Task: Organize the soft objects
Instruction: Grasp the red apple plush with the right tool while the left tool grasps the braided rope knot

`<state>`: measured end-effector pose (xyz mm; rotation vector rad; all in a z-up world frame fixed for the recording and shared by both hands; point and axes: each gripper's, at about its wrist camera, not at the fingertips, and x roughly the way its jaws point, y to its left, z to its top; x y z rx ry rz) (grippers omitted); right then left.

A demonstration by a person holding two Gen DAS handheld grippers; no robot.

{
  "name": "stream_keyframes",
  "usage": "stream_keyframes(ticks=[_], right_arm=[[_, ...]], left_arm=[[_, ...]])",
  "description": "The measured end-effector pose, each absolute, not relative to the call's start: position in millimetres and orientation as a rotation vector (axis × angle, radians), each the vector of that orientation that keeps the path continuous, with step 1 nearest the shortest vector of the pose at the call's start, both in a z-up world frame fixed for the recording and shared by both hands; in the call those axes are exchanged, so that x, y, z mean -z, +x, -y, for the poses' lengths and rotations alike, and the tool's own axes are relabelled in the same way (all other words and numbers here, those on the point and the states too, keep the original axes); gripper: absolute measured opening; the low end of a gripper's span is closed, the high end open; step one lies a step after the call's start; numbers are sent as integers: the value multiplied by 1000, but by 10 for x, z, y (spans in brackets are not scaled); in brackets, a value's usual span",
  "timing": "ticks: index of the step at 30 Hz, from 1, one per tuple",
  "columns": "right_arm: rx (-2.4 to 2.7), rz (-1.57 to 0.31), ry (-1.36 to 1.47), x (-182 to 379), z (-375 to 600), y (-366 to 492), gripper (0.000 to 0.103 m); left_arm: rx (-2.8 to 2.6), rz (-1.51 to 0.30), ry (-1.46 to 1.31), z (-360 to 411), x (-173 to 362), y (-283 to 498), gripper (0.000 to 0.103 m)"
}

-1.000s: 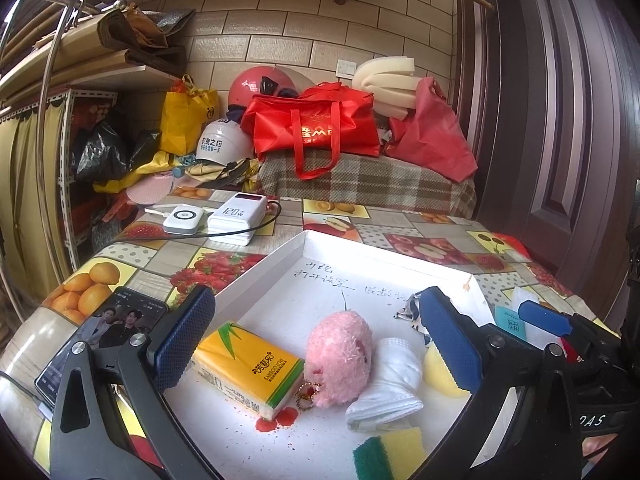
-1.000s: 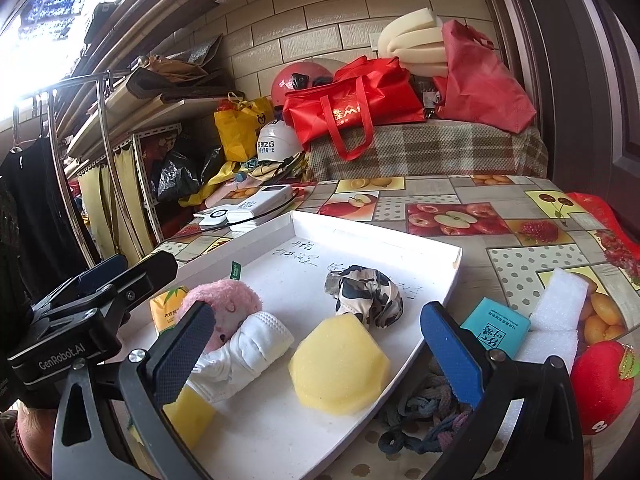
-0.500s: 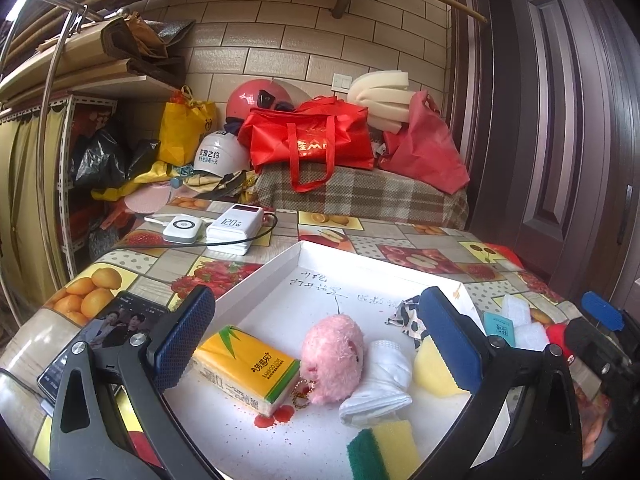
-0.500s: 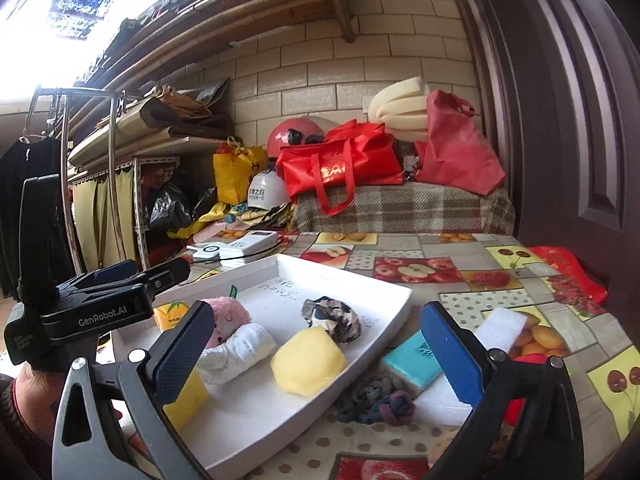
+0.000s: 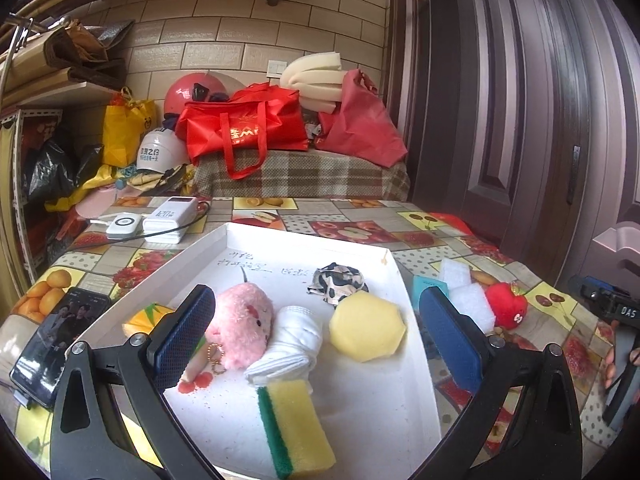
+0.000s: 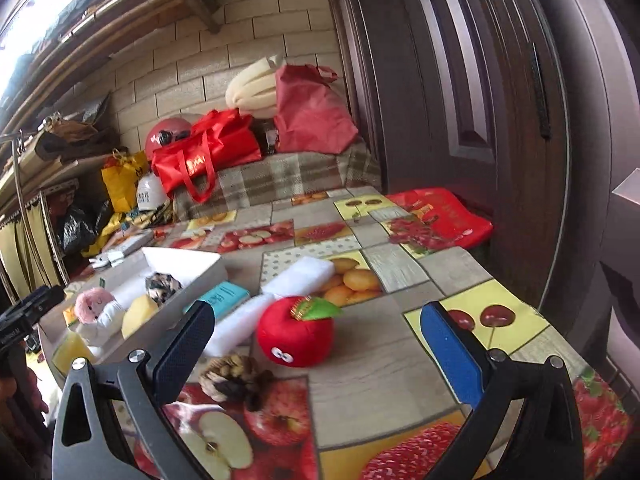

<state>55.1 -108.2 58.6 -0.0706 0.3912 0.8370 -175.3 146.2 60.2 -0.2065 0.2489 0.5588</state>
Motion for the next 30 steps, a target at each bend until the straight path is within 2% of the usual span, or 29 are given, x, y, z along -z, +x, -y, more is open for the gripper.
stream_keyframes(ticks=[5, 15, 17, 18, 19, 20, 22, 24, 30], right_arm=[[-939, -555, -77, -443, 1097, 700, 103], [-975, -635, -248, -280, 469, 977, 103], [-979, -667, -266, -250, 332, 1048, 96], [-982, -688, -277, -226, 284, 1076, 79], [-985, -717, -285, -190, 254, 1105, 60], [-987, -737, -281, -170, 249, 1131, 60], [-1000, -729, -231, -197, 338, 1147, 59], [-983, -723, -172, -221, 444, 1193, 59], [-980, -807, 56, -172, 717, 1496, 59]], left_arm=[[-491, -274, -124, -1241, -613, -1648, 103], [-321, -421, -96, -773, -554, -1100, 103], [-324, -455, -102, -729, -534, -957, 102], [-324, -473, -102, -711, -520, -887, 101], [-324, -491, -97, -691, -508, -822, 93], [-324, -507, -90, -668, -489, -769, 89], [-342, -543, -71, -644, -456, -662, 70], [-357, -576, -69, -654, -424, -557, 62], [-253, -624, -40, -500, -363, -352, 62]])
